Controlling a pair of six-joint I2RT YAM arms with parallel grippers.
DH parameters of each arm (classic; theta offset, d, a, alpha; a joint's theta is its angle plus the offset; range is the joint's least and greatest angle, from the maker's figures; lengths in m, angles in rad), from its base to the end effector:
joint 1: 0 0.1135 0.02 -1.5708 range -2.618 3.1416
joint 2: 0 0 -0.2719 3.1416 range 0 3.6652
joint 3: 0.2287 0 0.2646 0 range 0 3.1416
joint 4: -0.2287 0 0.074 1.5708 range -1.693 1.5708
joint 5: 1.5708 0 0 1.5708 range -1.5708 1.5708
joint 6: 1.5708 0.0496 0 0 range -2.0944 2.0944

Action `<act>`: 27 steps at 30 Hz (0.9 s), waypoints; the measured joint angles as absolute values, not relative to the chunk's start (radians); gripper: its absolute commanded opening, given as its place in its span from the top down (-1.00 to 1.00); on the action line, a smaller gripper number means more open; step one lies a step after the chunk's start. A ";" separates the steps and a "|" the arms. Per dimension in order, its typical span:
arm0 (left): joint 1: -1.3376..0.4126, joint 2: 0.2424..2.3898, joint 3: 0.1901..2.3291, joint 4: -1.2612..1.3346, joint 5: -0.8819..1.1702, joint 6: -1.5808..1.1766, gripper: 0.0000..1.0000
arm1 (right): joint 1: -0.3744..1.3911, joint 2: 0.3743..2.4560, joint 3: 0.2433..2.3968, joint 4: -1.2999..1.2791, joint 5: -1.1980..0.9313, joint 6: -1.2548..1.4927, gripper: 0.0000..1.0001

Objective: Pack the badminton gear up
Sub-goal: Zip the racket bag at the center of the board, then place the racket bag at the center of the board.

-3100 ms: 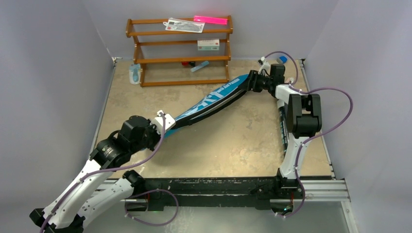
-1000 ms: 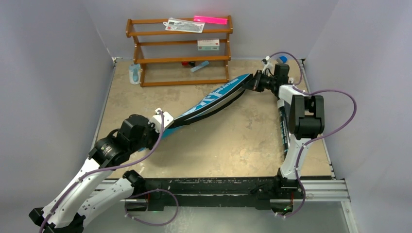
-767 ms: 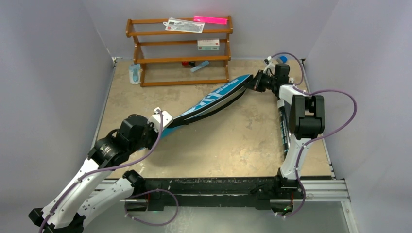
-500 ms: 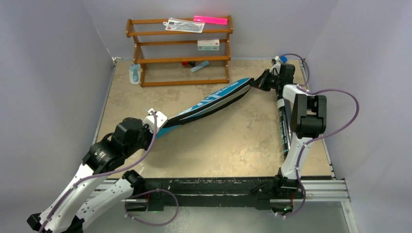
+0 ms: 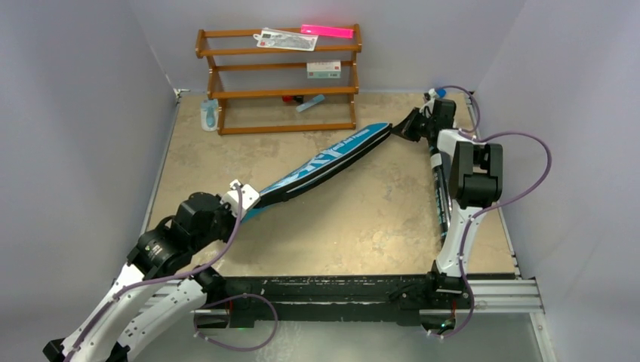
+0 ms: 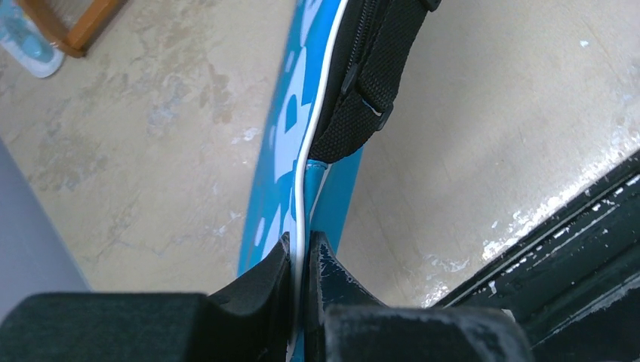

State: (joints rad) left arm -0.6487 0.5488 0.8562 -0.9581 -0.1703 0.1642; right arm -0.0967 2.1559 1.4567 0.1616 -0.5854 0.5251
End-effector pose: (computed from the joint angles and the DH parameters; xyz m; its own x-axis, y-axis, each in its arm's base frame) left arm 0.0953 -0.0617 0.3161 -0.3964 0.5027 -0.7682 0.5603 0.7953 0.2313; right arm 0.5054 -0.0215 0.1612 -0.6375 0.4816 -0.6014 -0.0836 0.7327 0.6754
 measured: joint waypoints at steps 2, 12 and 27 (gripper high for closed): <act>-0.648 0.543 0.830 -0.949 -0.138 0.181 1.00 | -0.096 2.149 1.446 0.170 -0.561 0.529 1.00; -0.648 0.822 0.795 -0.848 0.051 0.285 1.00 | -0.165 2.057 1.292 0.251 -0.435 0.580 -0.11; -0.657 1.279 0.904 -0.620 0.075 0.145 -0.45 | -0.183 1.784 1.215 0.314 -0.463 0.518 -0.94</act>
